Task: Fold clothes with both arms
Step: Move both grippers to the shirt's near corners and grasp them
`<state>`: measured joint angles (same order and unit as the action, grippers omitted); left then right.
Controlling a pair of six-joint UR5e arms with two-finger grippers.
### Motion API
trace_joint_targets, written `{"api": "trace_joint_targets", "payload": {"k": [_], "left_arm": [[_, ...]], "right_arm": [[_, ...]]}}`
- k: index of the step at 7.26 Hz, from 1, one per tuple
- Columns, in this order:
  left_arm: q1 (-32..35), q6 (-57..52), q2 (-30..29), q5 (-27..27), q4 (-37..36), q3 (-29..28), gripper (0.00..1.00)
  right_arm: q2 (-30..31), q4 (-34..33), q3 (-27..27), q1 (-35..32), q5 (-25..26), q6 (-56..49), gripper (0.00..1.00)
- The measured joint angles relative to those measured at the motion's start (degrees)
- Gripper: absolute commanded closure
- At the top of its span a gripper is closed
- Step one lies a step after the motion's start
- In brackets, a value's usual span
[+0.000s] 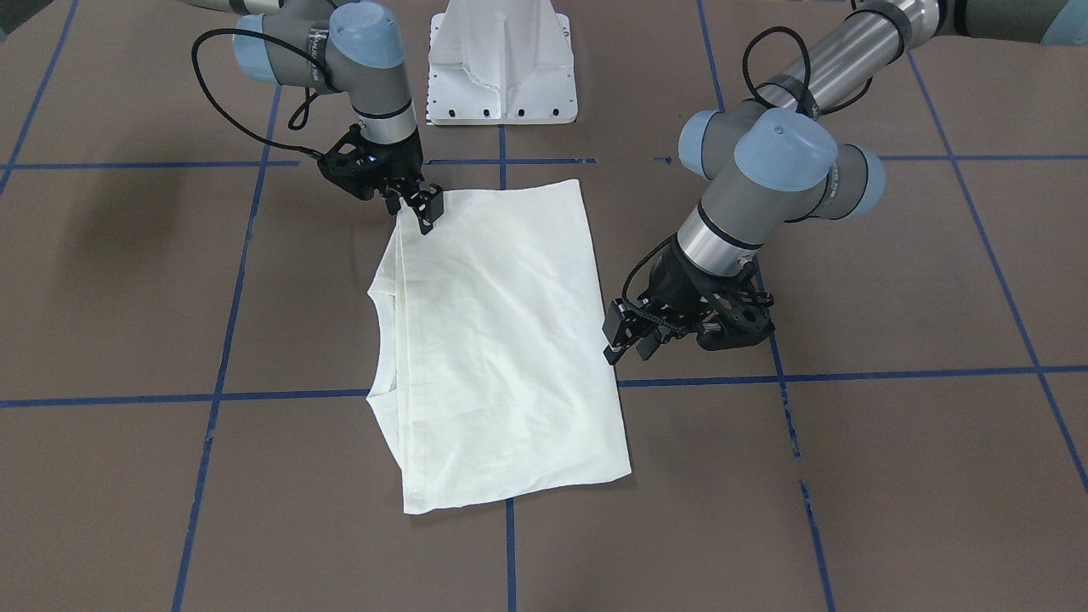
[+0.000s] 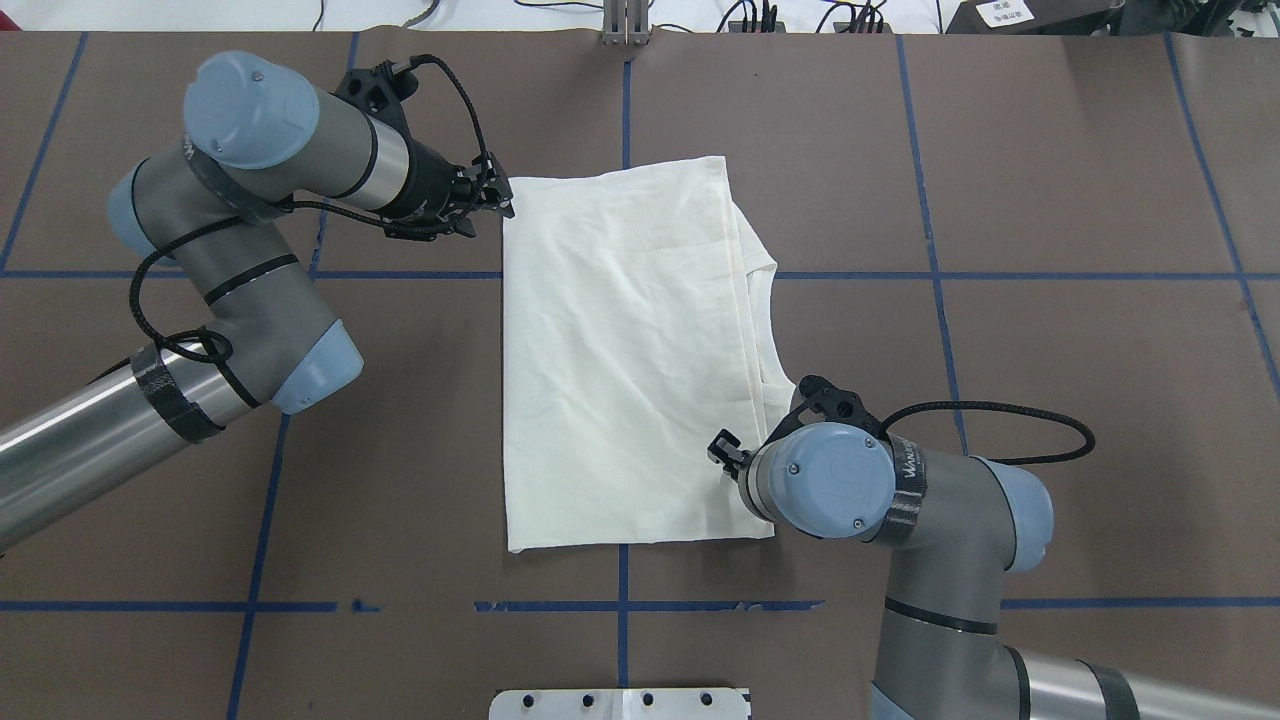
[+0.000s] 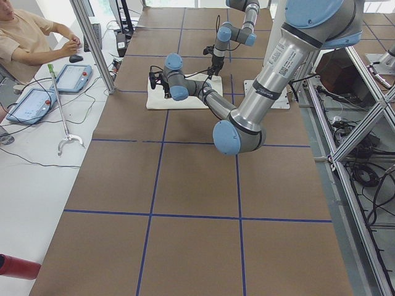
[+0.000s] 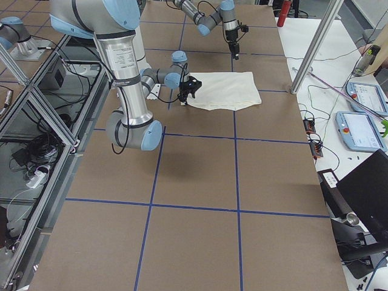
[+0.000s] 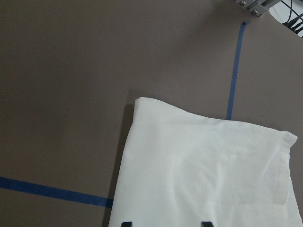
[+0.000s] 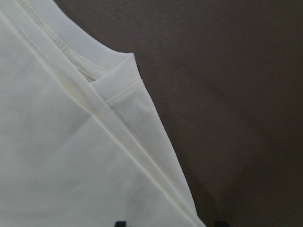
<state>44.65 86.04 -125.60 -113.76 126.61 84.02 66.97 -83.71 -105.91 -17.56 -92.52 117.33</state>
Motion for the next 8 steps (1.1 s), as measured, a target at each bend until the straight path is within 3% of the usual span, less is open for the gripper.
{"api": "trace_joint_targets", "payload": {"k": [1,2,8], "left_arm": [[0.0,0.0,0.0,0.02,0.0,0.0,0.43],[0.0,0.0,0.0,0.03,-0.02,0.0,0.43],[-0.19,1.1,0.07,0.0,-0.01,0.12,0.43]], "right_arm": [[0.17,-0.06,0.0,-0.02,-0.06,0.0,0.86],[0.21,-0.13,-0.06,-0.02,-0.14,0.0,1.0],[0.36,-0.32,-2.3,-0.22,-0.52,-0.18,1.0]]}}
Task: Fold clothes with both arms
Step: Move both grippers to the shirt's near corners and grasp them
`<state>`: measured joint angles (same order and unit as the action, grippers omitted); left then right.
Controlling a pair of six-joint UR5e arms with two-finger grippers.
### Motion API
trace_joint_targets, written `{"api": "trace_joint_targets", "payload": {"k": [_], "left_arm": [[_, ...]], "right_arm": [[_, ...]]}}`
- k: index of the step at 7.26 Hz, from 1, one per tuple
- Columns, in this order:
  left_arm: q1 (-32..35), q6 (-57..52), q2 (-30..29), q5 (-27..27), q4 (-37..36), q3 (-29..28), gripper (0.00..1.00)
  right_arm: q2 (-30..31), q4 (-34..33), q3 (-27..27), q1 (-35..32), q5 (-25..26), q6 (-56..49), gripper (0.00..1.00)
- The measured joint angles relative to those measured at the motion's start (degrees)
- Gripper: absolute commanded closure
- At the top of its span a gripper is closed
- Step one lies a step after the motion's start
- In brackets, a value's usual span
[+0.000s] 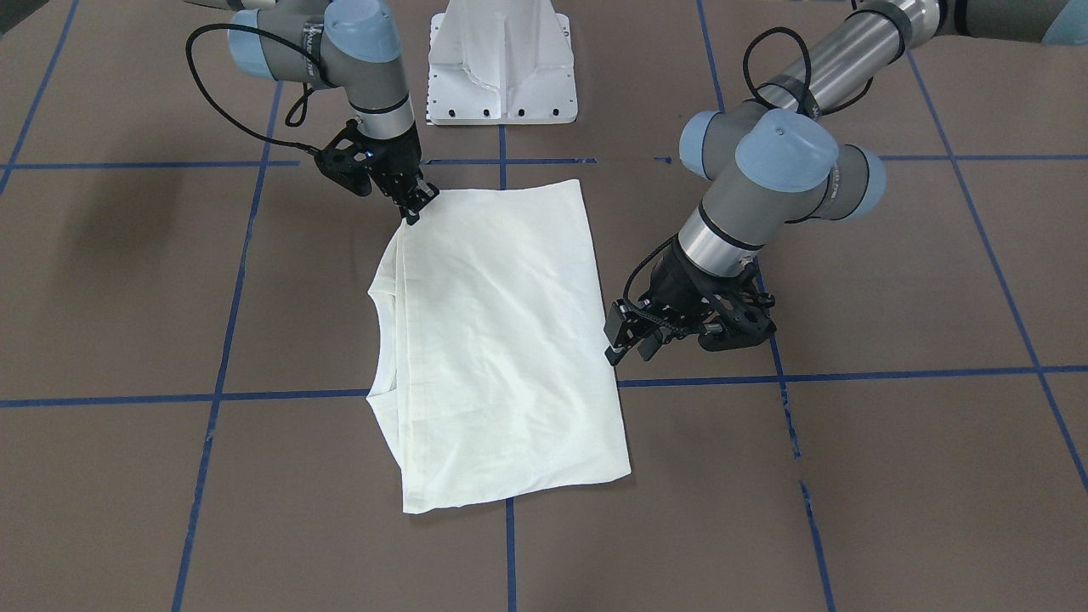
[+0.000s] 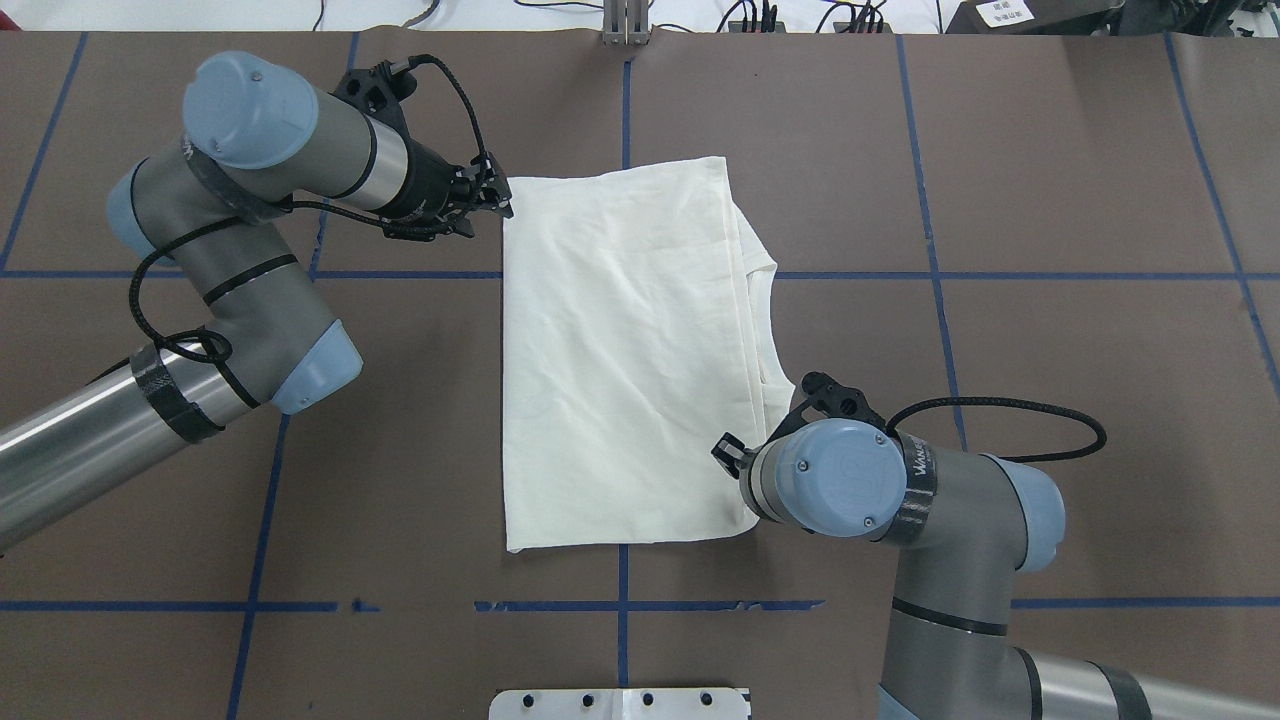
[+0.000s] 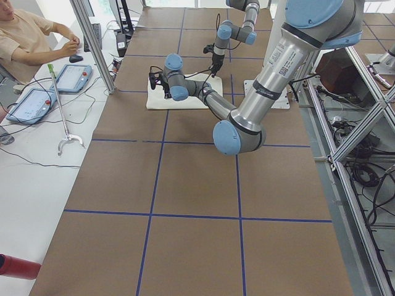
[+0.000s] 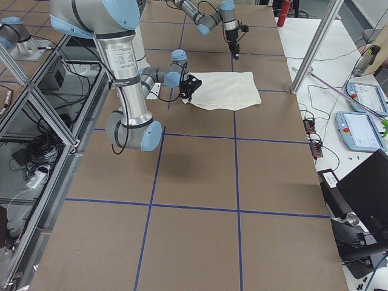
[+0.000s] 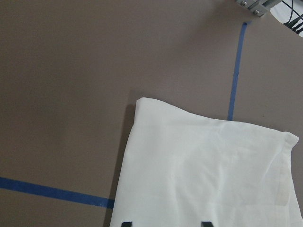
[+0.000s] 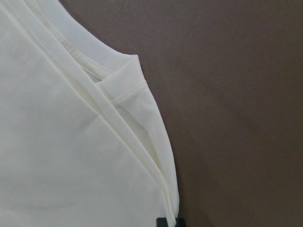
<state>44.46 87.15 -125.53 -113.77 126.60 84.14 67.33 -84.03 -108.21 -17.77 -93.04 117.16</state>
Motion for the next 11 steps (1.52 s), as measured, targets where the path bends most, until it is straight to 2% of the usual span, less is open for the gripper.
{"api": "trace_joint_targets", "payload": {"k": [1,3,5,8,11], "left_arm": [[-1.24,3.42,0.45,0.16,0.02,1.08,0.38],[-6.67,12.34,5.13,0.55,-0.37,8.48,0.38],[-14.87,18.44,9.83,5.22,-2.09,14.14,0.38],[-24.99,25.62,14.69,13.77,-3.5,17.39,0.38],[-28.18,27.98,15.09,14.64,-11.13,20.96,0.39]], "right_arm": [[0.47,-0.15,-1.49,0.21,-0.02,0.17,1.0],[1.89,-0.21,-4.14,0.99,-0.03,0.62,1.0],[2.47,-0.23,-5.01,1.32,-0.07,0.71,1.0],[2.69,-0.18,-5.11,1.42,-0.03,0.74,1.0],[2.69,-0.17,-5.09,1.42,-0.03,0.71,1.0]]}}
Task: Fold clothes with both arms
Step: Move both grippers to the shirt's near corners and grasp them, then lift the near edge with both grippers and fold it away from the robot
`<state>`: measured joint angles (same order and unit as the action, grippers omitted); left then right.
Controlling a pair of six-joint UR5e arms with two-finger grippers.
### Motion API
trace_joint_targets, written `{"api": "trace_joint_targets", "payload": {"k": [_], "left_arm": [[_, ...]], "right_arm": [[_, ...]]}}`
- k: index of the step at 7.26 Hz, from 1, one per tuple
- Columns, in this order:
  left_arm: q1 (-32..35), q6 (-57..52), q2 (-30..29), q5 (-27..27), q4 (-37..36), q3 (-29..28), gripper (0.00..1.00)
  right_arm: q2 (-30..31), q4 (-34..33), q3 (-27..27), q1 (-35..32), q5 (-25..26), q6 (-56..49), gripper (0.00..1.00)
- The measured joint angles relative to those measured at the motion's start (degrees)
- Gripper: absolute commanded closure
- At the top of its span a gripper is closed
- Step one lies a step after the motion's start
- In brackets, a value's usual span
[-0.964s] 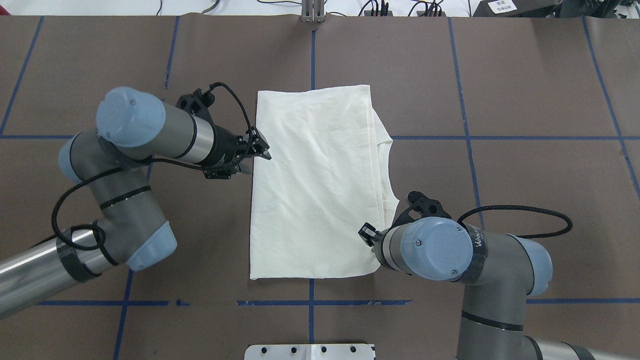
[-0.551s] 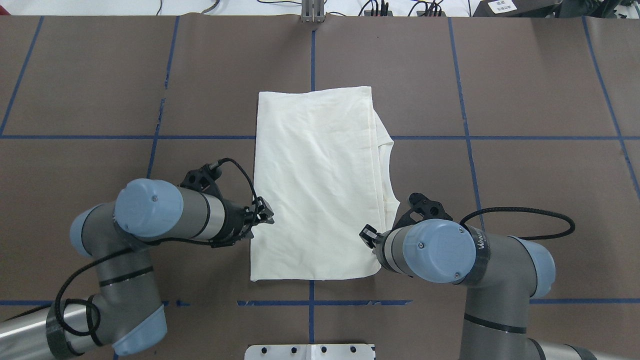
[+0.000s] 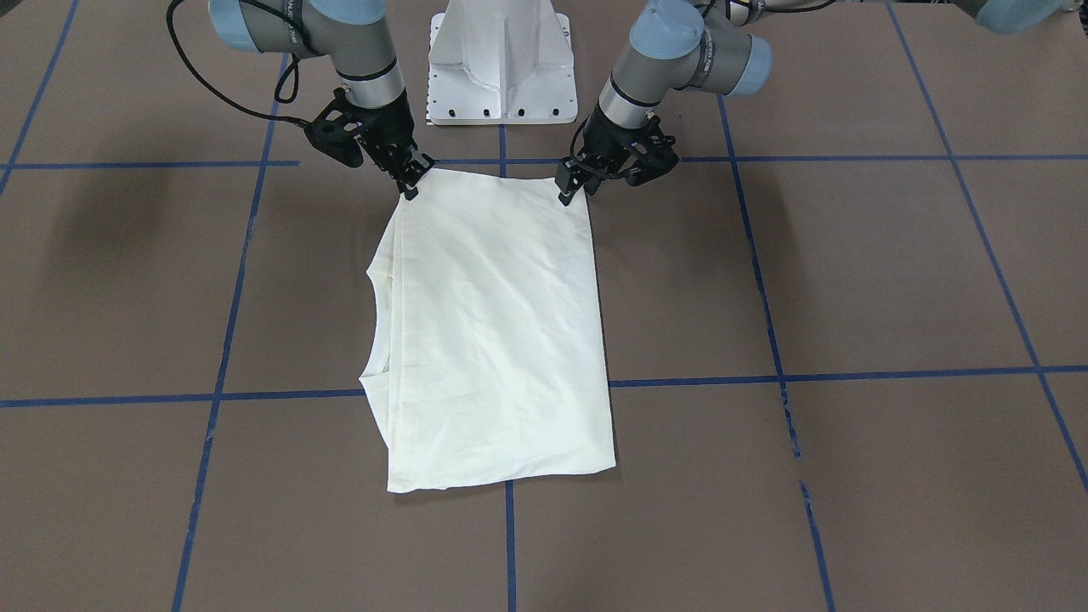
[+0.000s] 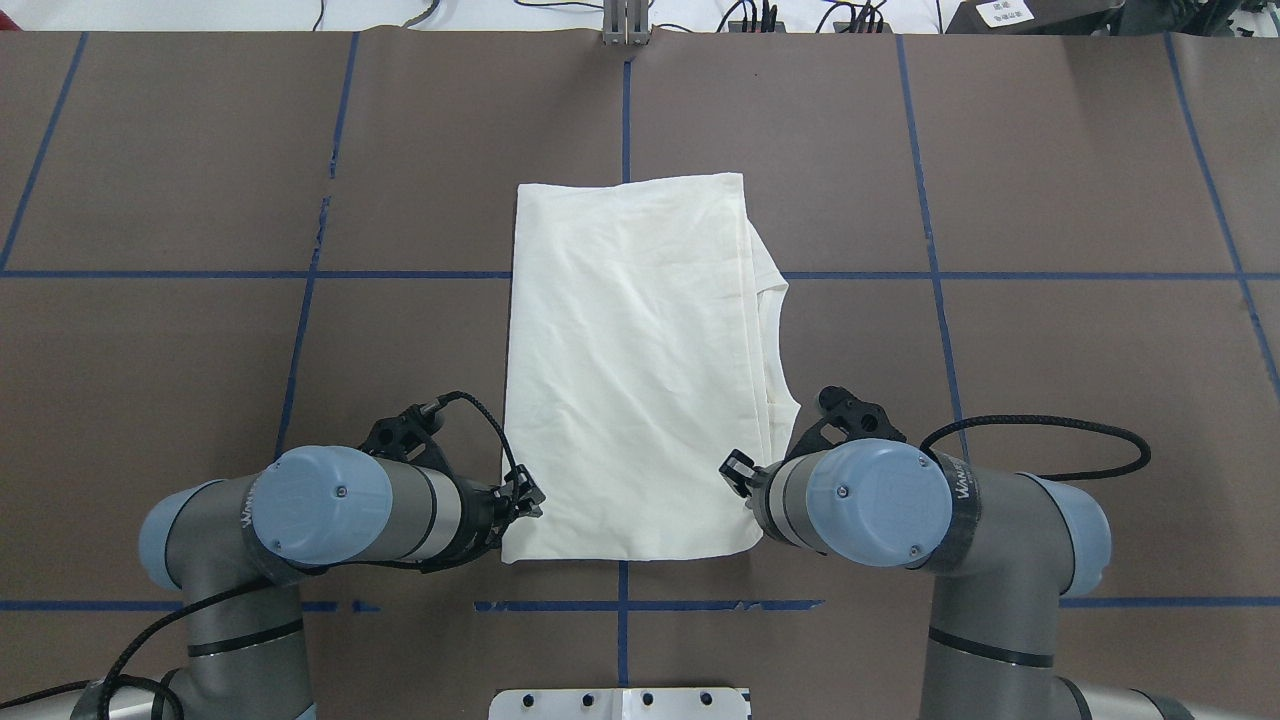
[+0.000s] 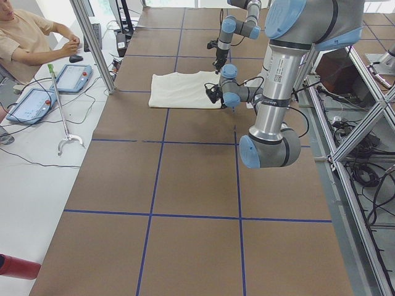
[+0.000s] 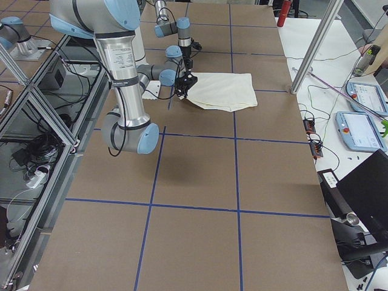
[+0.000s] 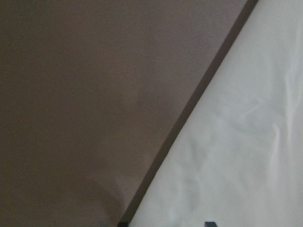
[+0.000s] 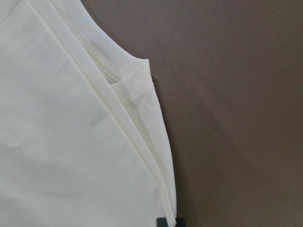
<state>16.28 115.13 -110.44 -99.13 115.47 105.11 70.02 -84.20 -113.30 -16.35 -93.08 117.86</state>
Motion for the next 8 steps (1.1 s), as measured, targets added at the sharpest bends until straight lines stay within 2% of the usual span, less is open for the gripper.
{"api": "trace_joint_targets", "payload": {"k": [1,2,3,7,8], "left_arm": [[-1.0,0.5,0.07,0.0,-0.91,0.29,0.43],[-1.63,1.05,0.1,0.01,-1.35,0.36,0.59],[-1.98,1.64,0.12,0.05,-1.59,0.42,0.98],[-2.1,3.04,0.02,0.24,-1.76,0.97,1.0],[-1.84,3.05,0.17,0.3,-2.54,2.86,1.0]], "right_arm": [[-0.01,0.0,0.0,0.0,0.0,0.0,1.0],[-0.03,0.0,0.0,0.04,0.0,0.0,1.0],[-0.08,0.0,0.01,0.06,0.0,0.0,1.0],[-0.1,0.0,0.01,0.09,0.0,0.0,1.0],[-0.07,0.0,0.0,0.18,0.0,0.01,1.0]]}}
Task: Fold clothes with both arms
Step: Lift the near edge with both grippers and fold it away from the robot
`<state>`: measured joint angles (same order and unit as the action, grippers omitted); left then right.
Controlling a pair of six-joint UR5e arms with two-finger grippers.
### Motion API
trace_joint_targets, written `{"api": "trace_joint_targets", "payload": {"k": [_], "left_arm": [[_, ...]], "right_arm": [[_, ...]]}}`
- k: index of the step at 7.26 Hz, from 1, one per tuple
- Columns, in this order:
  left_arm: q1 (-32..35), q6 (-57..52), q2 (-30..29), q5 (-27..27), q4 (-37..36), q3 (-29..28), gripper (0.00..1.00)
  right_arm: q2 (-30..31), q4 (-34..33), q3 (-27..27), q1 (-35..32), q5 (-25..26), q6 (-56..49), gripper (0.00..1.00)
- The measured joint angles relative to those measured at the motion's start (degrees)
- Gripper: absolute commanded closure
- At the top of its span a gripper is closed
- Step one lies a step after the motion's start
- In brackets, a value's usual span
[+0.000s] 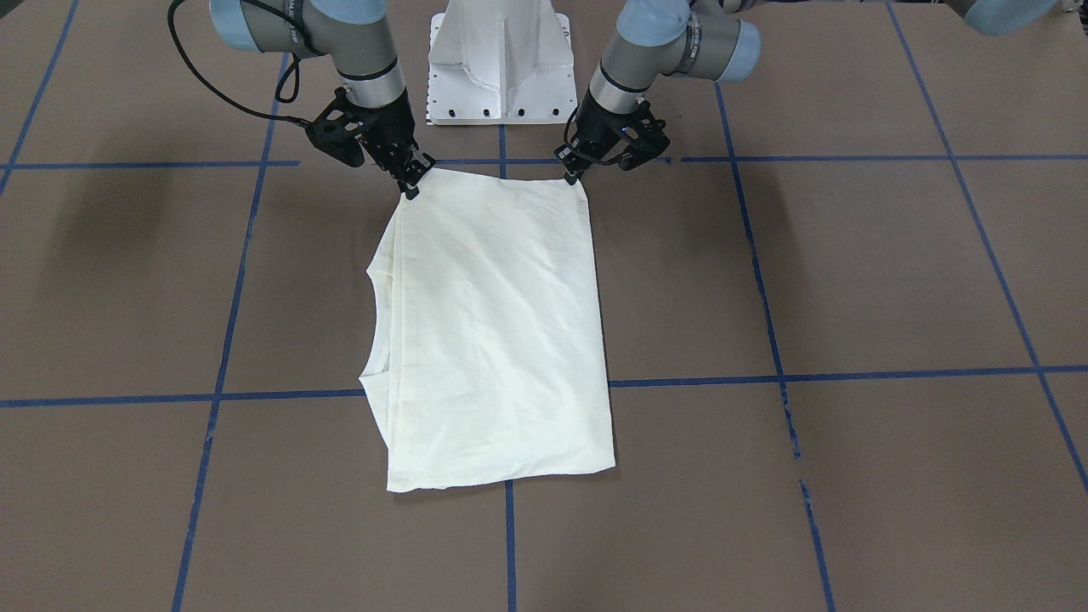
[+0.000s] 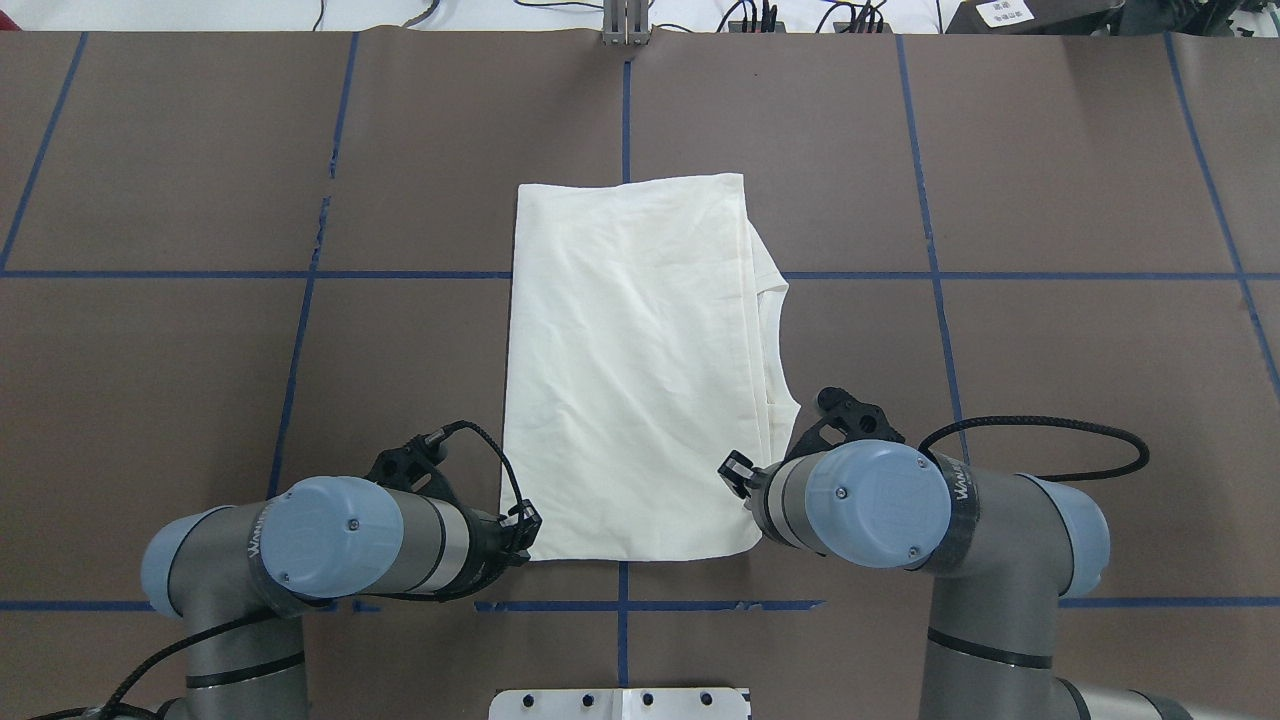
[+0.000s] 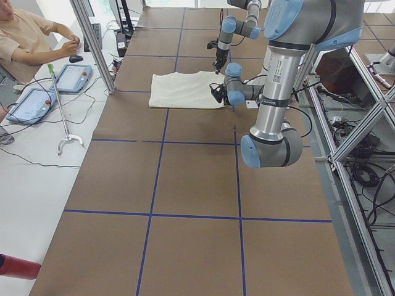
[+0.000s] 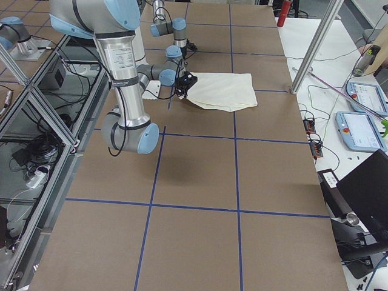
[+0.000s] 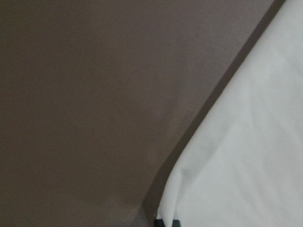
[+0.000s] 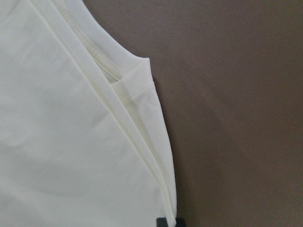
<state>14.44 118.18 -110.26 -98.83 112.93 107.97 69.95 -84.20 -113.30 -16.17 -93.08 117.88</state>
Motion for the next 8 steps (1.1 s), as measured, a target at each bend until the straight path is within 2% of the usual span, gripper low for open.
{"api": "trace_joint_targets", "payload": {"k": [2,4,6,8], "left_arm": [[-0.94,1.07,0.31,0.0,-6.26,8.95,1.0],[-3.93,5.26,0.33,0.13,-9.03,15.14,1.0],[-2.99,5.38,-0.21,0.27,-10.06,17.16,1.0],[3.99,-3.04,-2.12,0.21,-11.99,15.8,1.0]], "right_arm": [[0.19,-0.02,-1.39,1.48,0.0,0.71,1.0],[1.86,-0.08,-5.91,3.81,0.24,3.62,1.0],[3.41,-0.07,-10.18,2.45,0.72,4.62,1.0],[1.31,0.27,-8.73,-3.15,0.75,2.95,1.0]]}}
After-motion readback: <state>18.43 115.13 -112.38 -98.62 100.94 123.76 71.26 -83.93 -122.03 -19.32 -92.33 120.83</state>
